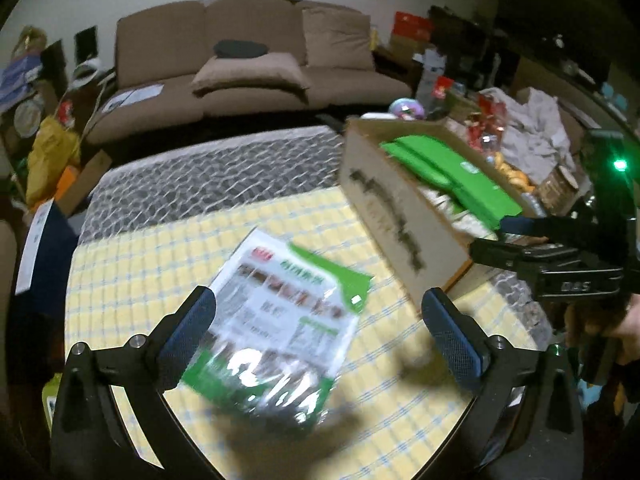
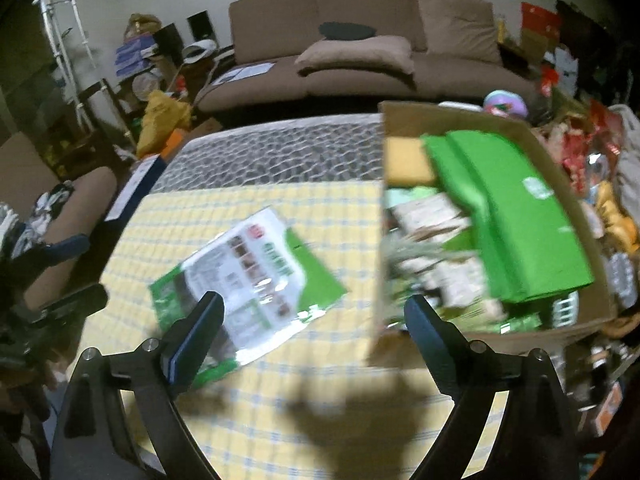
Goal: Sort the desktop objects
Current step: 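Withdraw both grippers from the box over the seaweed packet on the bed, then grasp the green-and-white seaweed packet edge with the left gripper and lift, then grasp the sushi mat package with the right gripper while the left gripper holds the seaweed packet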
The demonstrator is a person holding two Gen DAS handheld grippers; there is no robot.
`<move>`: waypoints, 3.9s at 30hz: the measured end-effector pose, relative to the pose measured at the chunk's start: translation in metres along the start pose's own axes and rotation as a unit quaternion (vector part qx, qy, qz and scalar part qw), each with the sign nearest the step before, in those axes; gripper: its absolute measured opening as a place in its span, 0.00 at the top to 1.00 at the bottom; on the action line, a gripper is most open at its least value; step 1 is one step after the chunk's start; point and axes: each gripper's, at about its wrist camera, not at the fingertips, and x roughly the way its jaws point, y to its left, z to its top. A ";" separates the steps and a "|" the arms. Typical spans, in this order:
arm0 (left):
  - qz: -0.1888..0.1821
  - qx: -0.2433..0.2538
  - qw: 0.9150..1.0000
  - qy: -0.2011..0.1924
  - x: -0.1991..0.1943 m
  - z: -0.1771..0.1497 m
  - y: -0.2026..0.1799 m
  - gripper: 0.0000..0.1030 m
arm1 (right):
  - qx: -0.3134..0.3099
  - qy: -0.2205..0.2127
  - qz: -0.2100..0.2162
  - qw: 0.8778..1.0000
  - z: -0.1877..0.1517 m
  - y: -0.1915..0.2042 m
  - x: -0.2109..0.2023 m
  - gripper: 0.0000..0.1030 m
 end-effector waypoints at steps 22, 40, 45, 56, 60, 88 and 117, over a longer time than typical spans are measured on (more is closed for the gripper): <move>-0.012 -0.082 0.994 0.069 0.065 -0.131 0.116 0.00 | 0.110 0.043 0.062 0.991 -0.099 0.054 0.126 0.22; -0.050 -0.023 0.996 0.074 0.107 -0.120 0.143 0.00 | 0.240 0.047 0.111 0.963 -0.099 0.028 0.162 0.36; -0.055 0.041 0.993 0.092 0.107 -0.126 0.140 0.00 | 0.274 0.043 0.146 0.950 -0.097 0.017 0.166 0.52; -0.057 0.145 0.980 0.121 0.124 -0.150 0.109 0.00 | 0.316 0.047 0.225 0.921 -0.114 0.027 0.176 0.52; -0.064 0.128 0.983 0.112 0.124 -0.152 0.111 0.00 | 0.295 0.048 0.227 0.927 -0.117 0.045 0.174 0.52; 0.045 0.211 0.976 0.003 0.100 -0.132 0.079 0.46 | 0.218 0.026 0.268 0.938 -0.038 0.070 0.144 0.93; -0.263 -0.401 0.877 -0.027 0.051 -0.108 0.216 0.92 | 0.186 0.026 0.242 0.952 -0.055 0.048 0.111 0.65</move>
